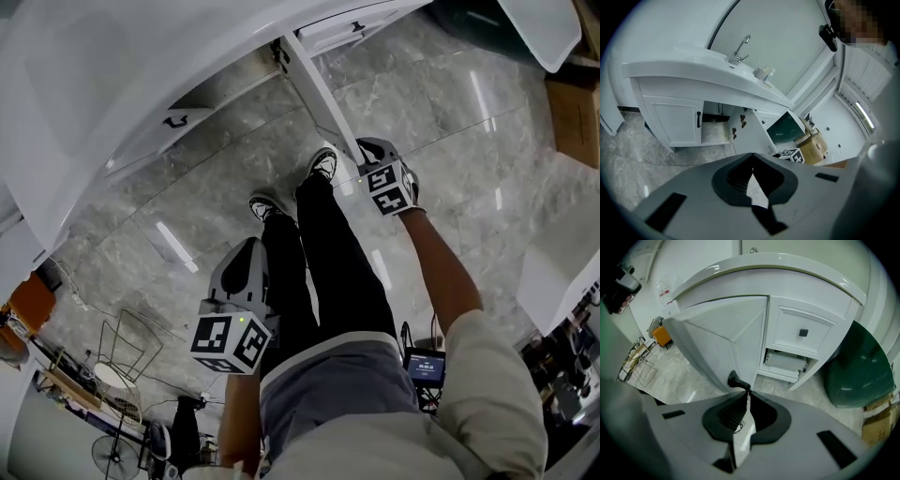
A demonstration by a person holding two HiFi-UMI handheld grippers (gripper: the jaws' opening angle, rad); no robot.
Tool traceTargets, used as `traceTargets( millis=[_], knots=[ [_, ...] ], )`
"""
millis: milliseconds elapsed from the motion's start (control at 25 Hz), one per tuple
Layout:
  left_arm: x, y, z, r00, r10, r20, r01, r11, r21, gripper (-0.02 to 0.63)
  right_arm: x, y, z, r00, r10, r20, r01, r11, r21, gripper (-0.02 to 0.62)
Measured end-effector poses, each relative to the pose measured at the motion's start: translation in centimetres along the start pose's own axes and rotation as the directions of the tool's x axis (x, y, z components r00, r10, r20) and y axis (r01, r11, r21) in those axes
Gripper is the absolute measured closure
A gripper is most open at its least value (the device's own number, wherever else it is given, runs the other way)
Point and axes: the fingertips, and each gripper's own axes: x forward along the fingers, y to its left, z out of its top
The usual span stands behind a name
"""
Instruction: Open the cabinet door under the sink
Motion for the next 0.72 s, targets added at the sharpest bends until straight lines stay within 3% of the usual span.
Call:
traceTargets(
  millis=[440, 720],
  knots=[
    [0.6, -2.3, 1.6, 1.000, -0.013, 0.001, 0.013, 0.999, 0.046, 0.607, -1.4, -0.1, -1.2, 1.000, 0.007, 0.008, -0.008, 0.998, 0.066, 0.563],
    [0.3, -3.7, 3.2, 0.999, -0.037, 0.023, 0.035, 0.996, 0.079, 0.607, -4.4, 0.0, -0.2, 0.999, -0.002, 0.047, -0.007, 0.983, 0.185, 0.575]
  ],
)
